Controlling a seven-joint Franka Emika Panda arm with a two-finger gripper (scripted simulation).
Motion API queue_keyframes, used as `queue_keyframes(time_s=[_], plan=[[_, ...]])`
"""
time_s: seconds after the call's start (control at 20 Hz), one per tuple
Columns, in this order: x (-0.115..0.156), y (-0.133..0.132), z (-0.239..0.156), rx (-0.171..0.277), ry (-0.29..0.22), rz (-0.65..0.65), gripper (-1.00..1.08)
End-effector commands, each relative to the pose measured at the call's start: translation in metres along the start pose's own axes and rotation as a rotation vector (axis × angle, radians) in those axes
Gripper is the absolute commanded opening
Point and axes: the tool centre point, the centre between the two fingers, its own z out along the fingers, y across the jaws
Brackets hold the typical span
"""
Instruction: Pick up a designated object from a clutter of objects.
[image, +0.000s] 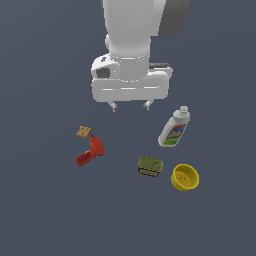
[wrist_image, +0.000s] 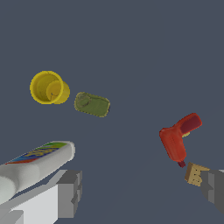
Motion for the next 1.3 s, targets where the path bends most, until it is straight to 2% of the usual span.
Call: queue_keyframes(time_s=[0.0,0.4,0.65,0.95,1.25], plan=[[0.000,0.000,0.000,0.000,0.000,0.000,1.08],[-0.002,0.005,0.009,0.005,-0.013,0.001,1.08],[-0.001,0.013,0.017,-0.011,-0.012,0.001,1.08],[0.000,0.037,0.042,-0.063,-0.010,-0.001,1.08],[-0.002,0.074,0.083,-0.145,-0.011,-0.020,1.08]])
